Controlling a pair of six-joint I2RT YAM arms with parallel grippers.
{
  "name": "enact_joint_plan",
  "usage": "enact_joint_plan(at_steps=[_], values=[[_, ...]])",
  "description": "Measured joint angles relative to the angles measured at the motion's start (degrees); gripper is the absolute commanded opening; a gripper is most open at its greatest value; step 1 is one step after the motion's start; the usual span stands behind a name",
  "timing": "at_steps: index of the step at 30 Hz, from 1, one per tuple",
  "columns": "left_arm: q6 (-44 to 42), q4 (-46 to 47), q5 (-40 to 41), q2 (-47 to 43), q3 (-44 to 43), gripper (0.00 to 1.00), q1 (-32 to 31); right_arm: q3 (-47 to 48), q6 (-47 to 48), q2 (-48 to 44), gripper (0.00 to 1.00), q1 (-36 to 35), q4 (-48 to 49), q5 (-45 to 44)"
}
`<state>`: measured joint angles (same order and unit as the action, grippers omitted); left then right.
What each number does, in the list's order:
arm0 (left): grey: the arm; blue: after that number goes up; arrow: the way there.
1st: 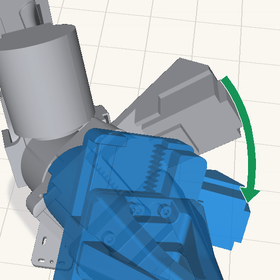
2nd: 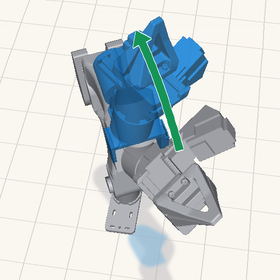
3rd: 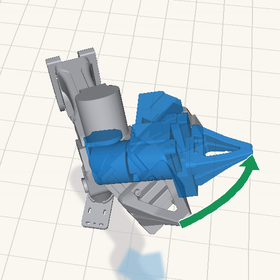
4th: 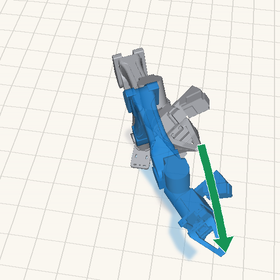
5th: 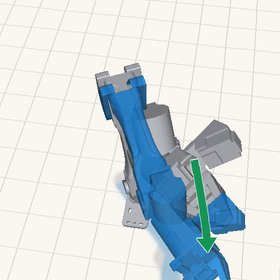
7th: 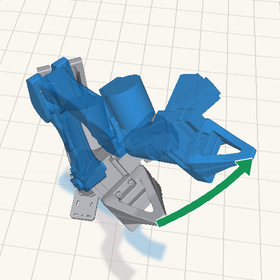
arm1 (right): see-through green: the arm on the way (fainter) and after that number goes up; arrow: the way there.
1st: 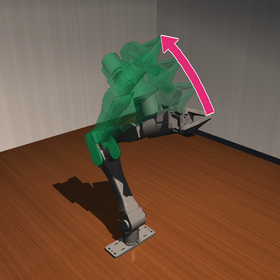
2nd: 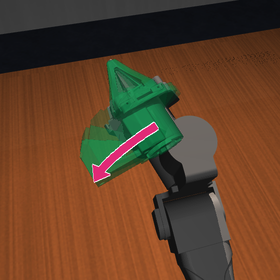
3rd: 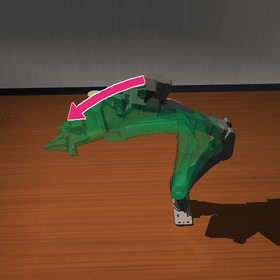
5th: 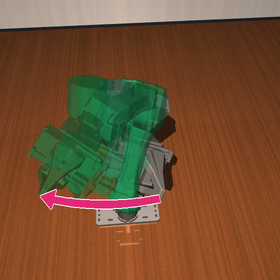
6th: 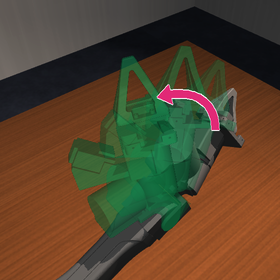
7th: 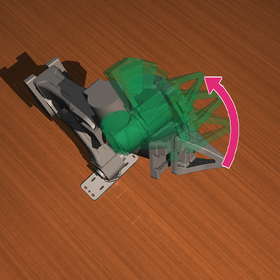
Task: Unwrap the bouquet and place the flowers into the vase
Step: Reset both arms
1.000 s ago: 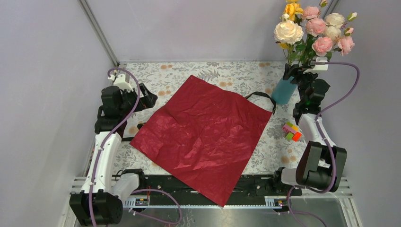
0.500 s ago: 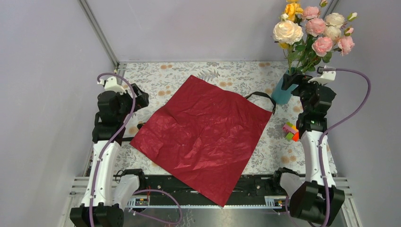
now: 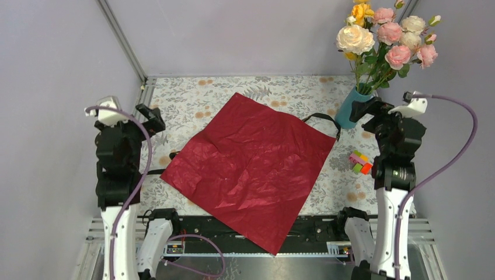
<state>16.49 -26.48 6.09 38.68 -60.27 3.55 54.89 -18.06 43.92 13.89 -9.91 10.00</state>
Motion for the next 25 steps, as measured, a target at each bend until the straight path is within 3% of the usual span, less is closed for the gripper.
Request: enact_joint_plan(at_steps=[6, 11, 25], values=[[0.0, 0.7, 0.0, -8.1, 6.2, 0.99, 0.0, -11.0, 0.5, -10.5, 1.0, -4.9, 3.7, -1.8], [0.5, 0.3, 0.0, -10.9, 15.0, 0.99, 0.0, -19.0, 1.5, -13.5, 1.0, -6.8, 4.6, -3.4], [0.5, 1.0, -0.1, -13.3, 17.5, 0.99, 0.0, -20.0, 2.3, -14.1, 1.0, -7.0, 5.9, -3.5]])
